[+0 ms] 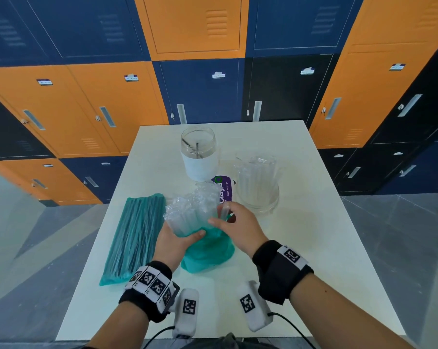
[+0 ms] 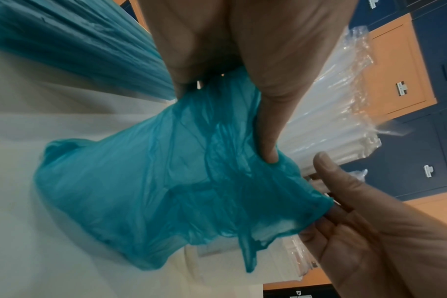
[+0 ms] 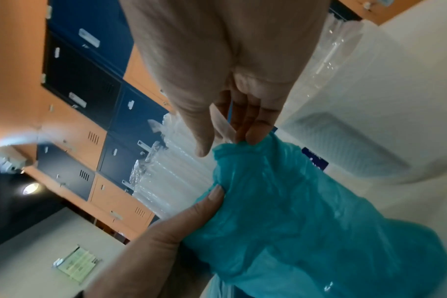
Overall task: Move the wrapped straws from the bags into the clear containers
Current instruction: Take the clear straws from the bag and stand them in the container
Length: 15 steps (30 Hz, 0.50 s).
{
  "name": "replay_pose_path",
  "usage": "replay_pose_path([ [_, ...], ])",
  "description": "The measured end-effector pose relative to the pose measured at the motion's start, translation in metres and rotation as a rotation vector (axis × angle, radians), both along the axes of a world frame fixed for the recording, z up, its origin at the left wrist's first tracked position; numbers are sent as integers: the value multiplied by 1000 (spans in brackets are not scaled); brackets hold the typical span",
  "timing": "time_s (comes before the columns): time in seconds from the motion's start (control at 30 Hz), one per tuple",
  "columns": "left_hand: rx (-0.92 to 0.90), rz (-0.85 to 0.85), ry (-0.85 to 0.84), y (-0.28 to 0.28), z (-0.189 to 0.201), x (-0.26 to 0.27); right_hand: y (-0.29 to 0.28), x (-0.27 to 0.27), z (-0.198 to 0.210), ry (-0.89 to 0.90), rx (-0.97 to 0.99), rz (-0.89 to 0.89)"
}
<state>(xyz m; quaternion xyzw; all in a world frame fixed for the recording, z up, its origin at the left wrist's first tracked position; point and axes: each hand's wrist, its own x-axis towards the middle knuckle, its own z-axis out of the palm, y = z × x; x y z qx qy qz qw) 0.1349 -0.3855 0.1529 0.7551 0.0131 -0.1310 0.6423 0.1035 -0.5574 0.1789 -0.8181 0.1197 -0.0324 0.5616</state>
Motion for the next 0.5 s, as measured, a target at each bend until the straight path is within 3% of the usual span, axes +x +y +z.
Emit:
replay_pose_path([
  [0.27, -19, 31, -11, 4, -5, 2, -12, 0, 2, -27, 188, -33],
  [0.5, -22, 22, -7, 0, -1, 1, -20, -3, 1, -22, 126, -48],
])
